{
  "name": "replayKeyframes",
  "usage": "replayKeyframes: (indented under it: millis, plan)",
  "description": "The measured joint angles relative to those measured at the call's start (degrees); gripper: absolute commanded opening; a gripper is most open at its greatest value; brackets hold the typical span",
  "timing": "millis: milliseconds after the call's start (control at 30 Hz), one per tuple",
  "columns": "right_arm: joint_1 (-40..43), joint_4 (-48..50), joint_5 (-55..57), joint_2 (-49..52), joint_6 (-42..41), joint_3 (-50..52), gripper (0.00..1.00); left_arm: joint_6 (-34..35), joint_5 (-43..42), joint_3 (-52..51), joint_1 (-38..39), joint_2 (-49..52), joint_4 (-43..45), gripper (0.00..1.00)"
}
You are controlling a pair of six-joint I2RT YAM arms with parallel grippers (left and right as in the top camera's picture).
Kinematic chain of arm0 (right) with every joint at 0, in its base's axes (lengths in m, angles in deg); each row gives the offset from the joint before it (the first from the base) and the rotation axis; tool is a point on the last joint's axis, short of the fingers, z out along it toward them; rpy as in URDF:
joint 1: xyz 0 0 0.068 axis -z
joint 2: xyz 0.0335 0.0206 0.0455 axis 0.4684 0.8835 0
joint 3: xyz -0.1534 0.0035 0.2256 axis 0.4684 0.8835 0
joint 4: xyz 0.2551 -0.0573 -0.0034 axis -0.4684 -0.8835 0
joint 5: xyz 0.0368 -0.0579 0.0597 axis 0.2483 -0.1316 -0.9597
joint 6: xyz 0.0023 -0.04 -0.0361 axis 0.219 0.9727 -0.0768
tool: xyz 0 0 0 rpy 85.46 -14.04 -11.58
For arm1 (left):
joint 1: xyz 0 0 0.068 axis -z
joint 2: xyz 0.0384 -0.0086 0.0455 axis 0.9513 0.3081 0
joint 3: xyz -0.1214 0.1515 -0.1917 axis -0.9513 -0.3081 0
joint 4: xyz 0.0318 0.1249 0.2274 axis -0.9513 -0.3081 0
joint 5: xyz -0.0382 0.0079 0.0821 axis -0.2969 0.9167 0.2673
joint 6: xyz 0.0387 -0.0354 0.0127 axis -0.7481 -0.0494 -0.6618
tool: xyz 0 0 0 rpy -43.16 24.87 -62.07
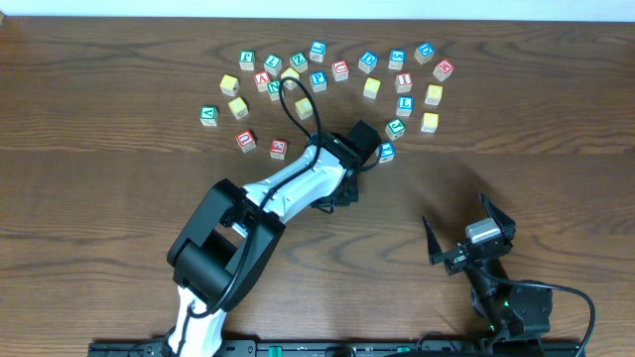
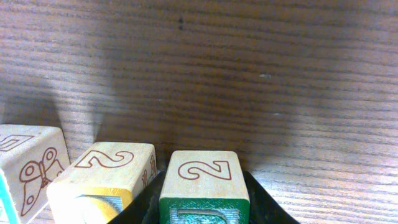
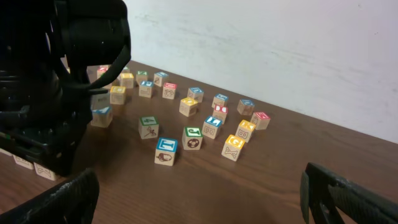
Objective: Spell out ROBOT
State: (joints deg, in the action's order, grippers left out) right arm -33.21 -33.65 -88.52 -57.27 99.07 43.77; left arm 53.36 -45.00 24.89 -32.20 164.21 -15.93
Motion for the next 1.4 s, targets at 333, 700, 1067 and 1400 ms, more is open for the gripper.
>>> replayKeyframes:
  millis: [333,700,1067,1400]
  plan:
    - [0.00,0.00,0.00,0.00,0.00,0.00,0.99,0.39,-0.02,0.00,-1.03,-0.02,-2.01,0.32]
    - [0.00,0.00,0.00,0.00,0.00,0.00,0.99,-0.09,0.00,0.00,-2.16,-0.52,-2.25,0.48]
    - [0.00,0.00,0.00,0.00,0.00,0.00,0.99,-2.69,0.07,0.00,-2.16,-10.71,-2.34,0.48]
    - [0.00,0.00,0.00,0.00,0.00,0.00,0.99,-7.58,0.07,3.98,-4.20,-13.86,-2.54,0.48]
